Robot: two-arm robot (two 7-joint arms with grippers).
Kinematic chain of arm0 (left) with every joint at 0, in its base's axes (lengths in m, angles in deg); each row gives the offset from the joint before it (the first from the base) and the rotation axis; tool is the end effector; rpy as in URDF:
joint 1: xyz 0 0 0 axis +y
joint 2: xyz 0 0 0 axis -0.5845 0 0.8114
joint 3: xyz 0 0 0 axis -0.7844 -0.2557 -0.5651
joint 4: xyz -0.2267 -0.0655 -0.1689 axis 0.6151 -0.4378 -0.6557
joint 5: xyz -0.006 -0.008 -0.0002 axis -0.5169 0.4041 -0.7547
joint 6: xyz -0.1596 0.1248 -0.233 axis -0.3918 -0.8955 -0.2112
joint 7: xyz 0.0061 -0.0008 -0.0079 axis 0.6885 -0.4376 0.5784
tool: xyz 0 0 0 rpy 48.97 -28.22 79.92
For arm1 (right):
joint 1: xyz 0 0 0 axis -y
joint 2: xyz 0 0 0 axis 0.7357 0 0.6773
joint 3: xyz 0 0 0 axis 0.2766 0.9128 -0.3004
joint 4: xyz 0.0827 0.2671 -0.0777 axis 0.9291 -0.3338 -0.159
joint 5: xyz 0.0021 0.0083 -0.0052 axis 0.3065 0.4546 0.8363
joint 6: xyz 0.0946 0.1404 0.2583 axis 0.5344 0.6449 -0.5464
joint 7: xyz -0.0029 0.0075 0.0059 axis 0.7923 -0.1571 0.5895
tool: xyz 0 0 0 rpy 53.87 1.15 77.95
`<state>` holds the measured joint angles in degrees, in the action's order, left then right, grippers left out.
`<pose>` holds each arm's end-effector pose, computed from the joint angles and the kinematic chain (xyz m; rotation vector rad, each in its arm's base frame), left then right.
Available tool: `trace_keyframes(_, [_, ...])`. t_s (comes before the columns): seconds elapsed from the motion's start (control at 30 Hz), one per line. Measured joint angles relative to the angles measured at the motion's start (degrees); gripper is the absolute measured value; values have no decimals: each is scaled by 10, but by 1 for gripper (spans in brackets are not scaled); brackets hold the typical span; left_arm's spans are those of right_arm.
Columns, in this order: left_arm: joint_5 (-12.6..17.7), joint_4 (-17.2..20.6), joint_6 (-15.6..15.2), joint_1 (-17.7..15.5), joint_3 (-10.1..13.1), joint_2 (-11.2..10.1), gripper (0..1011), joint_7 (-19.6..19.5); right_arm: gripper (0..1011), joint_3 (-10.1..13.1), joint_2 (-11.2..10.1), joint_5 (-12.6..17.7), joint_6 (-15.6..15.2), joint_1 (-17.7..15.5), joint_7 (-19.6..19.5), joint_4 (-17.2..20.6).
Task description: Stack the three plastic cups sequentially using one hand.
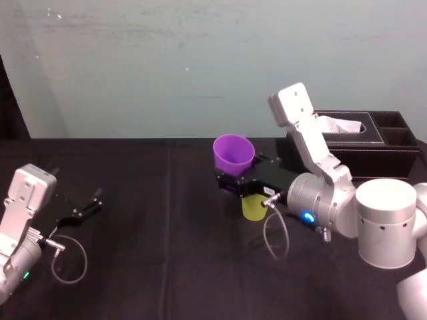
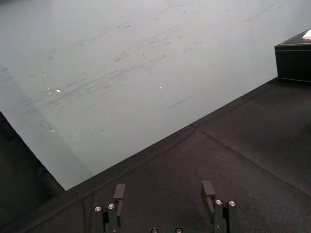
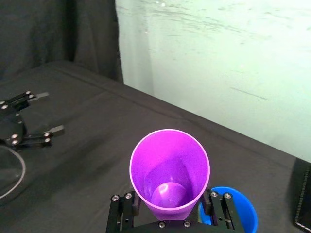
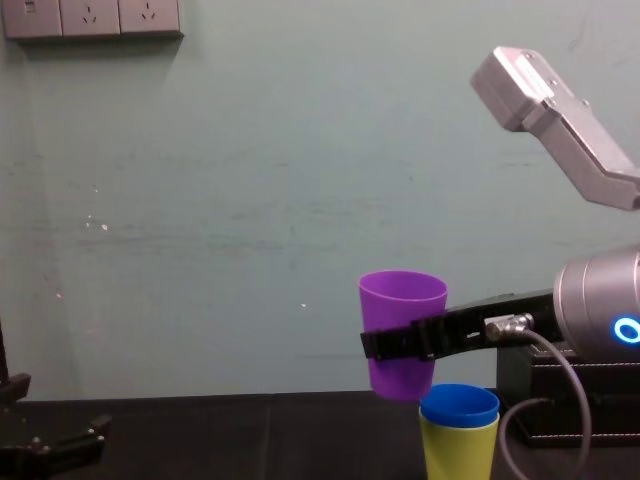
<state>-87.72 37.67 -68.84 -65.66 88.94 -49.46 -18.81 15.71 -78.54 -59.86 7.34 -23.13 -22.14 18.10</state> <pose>0.3581 0.0827 -0.3023 0.3045 -0.2849 1.2477 0.3918 0.0447 -0.1818 -0.3303 0.0885 -0.9459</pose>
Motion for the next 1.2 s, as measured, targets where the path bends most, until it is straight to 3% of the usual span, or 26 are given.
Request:
trace_keyframes(0.5, [0,0,0,0,0,0,1000,0,713,20,7,1,8,20,-25,-44])
trace_keyframes(1.2, [0,0,0,0,0,0,1000,0,713,32,9,-7,12,23,-35,-71])
